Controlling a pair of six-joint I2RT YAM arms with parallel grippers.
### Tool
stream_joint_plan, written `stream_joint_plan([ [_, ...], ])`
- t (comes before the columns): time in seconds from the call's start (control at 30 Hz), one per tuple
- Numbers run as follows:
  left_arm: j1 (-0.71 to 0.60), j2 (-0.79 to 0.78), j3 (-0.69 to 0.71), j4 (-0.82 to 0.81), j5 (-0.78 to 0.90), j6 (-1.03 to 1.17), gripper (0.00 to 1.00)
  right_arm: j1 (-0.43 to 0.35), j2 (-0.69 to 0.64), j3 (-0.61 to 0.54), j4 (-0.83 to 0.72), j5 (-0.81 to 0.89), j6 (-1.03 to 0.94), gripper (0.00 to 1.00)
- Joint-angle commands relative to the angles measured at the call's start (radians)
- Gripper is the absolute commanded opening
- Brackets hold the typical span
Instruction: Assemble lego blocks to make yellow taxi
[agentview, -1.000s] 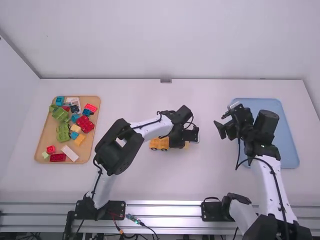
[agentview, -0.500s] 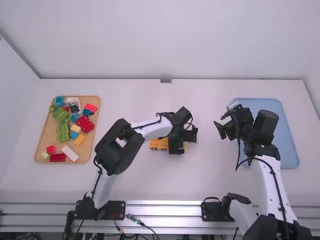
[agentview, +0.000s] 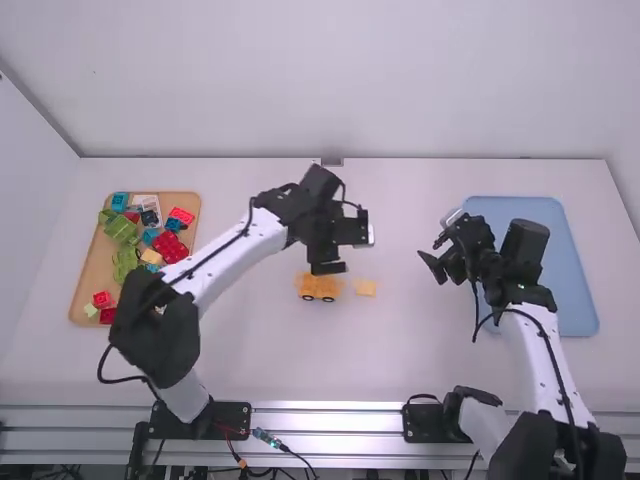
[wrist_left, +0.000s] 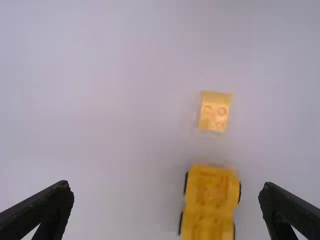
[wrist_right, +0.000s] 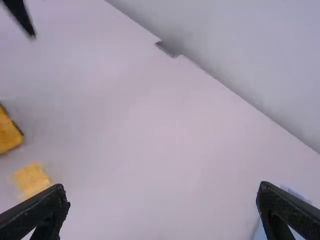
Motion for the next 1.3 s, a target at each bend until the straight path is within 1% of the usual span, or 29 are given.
stream_joint_plan([
  [0.0, 0.076, -0.017, -0.08, -0.026, 0.146, 0.124, 0.99, 0.053, 0.079, -0.01, 0.006, -0.078, -0.081, 0.99],
  [0.1, 0.14, -0.041, -0.157, 0.012, 0.201, 0.137, 0.99, 0.114, 0.158, -0.011, 0.048, -0.066, -0.09, 0.99],
  [0.2, 0.191, -0.06, -0.255, 0.104, 0.247, 0.15, 0.99, 0.182, 0.241, -0.011, 0.075, -0.045, -0.136, 0.99],
  [0.27, 0.21, -0.071, -0.321, 0.155, 0.312, 0.19, 0.99, 0.225, 0.286, -0.011, 0.08, -0.05, -0.17, 0.99],
  [0.37, 0.228, -0.094, -0.406, 0.201, 0.369, 0.275, 0.99, 0.283, 0.327, -0.012, 0.072, -0.031, -0.195, 0.99],
  [0.4, 0.229, -0.095, -0.409, 0.203, 0.37, 0.277, 0.99, 0.286, 0.329, -0.012, 0.072, -0.028, -0.194, 0.99],
  [0.5, 0.253, -0.11, -0.473, 0.254, 0.397, 0.303, 0.99, 0.328, 0.346, -0.012, 0.073, 0.04, -0.198, 0.99],
  [0.6, 0.278, -0.111, -0.543, 0.299, 0.477, 0.41, 0.99, 0.362, 0.366, -0.012, 0.073, 0.062, -0.275, 0.99],
  [0.63, 0.286, -0.111, -0.565, 0.327, 0.497, 0.412, 0.99, 0.366, 0.371, -0.012, 0.072, 0.058, -0.293, 0.99],
  [0.67, 0.303, -0.109, -0.601, 0.394, 0.52, 0.38, 0.99, 0.369, 0.378, -0.012, 0.072, 0.049, -0.299, 0.99],
  [0.7, 0.305, -0.108, -0.605, 0.403, 0.522, 0.375, 0.99, 0.37, 0.379, -0.012, 0.073, 0.047, -0.298, 0.99],
  [0.83, 0.347, -0.092, -0.716, 0.657, 0.591, 0.24, 0.99, 0.364, 0.396, -0.012, 0.069, 0.032, -0.293, 0.99],
  [0.9, 0.35, -0.085, -0.746, 0.732, 0.606, 0.174, 0.99, 0.364, 0.412, -0.012, 0.072, 0.032, -0.308, 0.99],
  [0.93, 0.349, -0.082, -0.752, 0.75, 0.606, 0.153, 0.98, 0.364, 0.424, -0.012, 0.073, 0.032, -0.318, 0.99],
  [0.97, 0.344, -0.074, -0.755, 0.771, 0.604, 0.13, 0.99, 0.364, 0.445, -0.012, 0.072, 0.023, -0.342, 0.99],
  [1.03, 0.342, -0.066, -0.751, 0.768, 0.605, 0.135, 0.99, 0.367, 0.47, -0.012, 0.076, -0.01, -0.373, 0.99],
  [1.1, 0.342, -0.055, -0.728, 0.737, 0.605, 0.135, 0.99, 0.369, 0.518, -0.012, 0.111, -0.051, -0.396, 0.99],
  [1.27, 0.343, -0.024, -0.68, 0.657, 0.68, 0.199, 0.99, 0.352, 0.577, -0.012, 0.155, -0.059, -0.41, 0.99],
])
